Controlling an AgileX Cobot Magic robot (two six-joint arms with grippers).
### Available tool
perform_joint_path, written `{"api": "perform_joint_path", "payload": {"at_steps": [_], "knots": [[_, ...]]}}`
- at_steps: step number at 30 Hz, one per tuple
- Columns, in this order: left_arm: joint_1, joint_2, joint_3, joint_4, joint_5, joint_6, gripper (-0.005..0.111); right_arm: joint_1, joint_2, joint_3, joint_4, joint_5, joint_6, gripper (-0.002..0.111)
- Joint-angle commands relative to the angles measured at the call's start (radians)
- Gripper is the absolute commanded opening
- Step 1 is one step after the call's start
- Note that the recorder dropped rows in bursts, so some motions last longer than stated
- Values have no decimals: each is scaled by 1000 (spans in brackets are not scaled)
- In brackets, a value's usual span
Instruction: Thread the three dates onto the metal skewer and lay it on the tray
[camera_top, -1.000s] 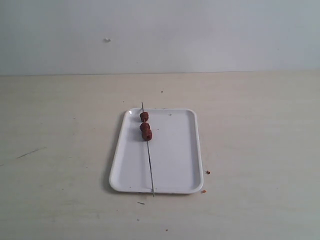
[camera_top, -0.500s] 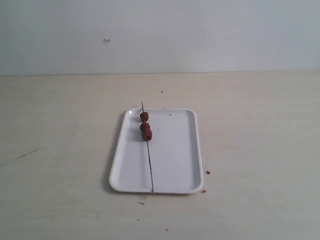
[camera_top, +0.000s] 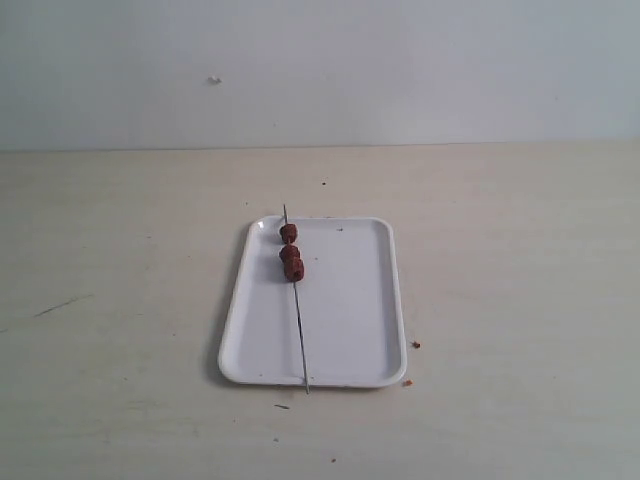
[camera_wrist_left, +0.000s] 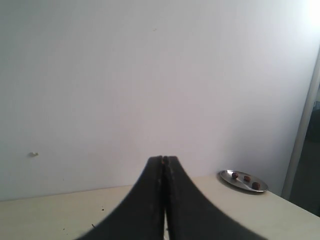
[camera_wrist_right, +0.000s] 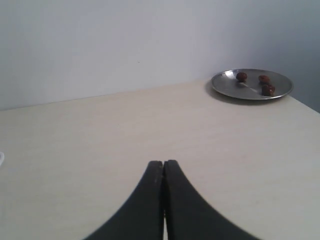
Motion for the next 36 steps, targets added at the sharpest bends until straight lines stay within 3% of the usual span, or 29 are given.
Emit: {"api": "perform_joint_path", "payload": {"at_steps": [1, 15, 26, 31, 36], "knots": [[-6, -5, 7, -2, -1, 4, 0, -6, -4, 4, -4, -5, -1, 0], [-4, -18, 7, -2, -1, 4, 0, -6, -4, 4, -4, -5, -1, 0], [325, -76, 7, 42, -9, 30, 0, -6, -4, 4, -4, -5, -1, 0], [376, -76, 9, 66, -4, 55, 0, -6, -4, 4, -4, -5, -1, 0], [388, -76, 108, 131, -4, 84, 0, -6, -4, 4, -4, -5, -1, 0]]}}
